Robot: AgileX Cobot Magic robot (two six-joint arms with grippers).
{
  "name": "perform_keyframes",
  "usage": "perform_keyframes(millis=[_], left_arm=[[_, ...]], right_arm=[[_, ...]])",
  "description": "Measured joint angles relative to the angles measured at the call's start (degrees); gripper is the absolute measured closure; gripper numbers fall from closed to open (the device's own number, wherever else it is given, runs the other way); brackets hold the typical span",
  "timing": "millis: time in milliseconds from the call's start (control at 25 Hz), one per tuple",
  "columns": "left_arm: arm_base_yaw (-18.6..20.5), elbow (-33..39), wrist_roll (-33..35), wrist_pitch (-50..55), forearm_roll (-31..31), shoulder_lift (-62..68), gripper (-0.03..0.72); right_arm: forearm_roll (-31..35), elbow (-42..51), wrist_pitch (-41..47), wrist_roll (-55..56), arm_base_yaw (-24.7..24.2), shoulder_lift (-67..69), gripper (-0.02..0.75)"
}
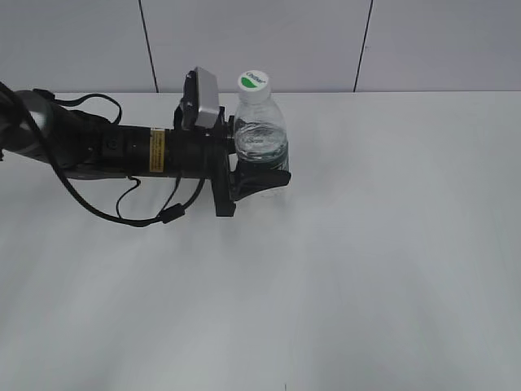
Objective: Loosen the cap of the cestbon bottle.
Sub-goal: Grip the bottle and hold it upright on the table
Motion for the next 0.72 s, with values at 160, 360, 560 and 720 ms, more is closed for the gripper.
perform_keyframes(millis=[160,360,560,720], left_arm=[[-1.3,-1.9,0.0,0.3,-4.1,1.9,0.276],[-1.7,-2.1,-0.4,1.4,-7.1,3.7,0.276],[-3.1,-2.1,-3.0,5.4,-7.3,3.8,0.276],[-3.8,-2.1,-5.5,7.1,-6.0,3.8,0.276]], right_arm=[[0.0,0.0,0.0,0.0,0.0,0.0,0.365],[0.0,0.0,0.0,0.0,0.0,0.0,0.365],[0.0,0.0,0.0,0.0,0.0,0.0,0.365],[0.0,0.0,0.0,0.0,0.0,0.0,0.365]])
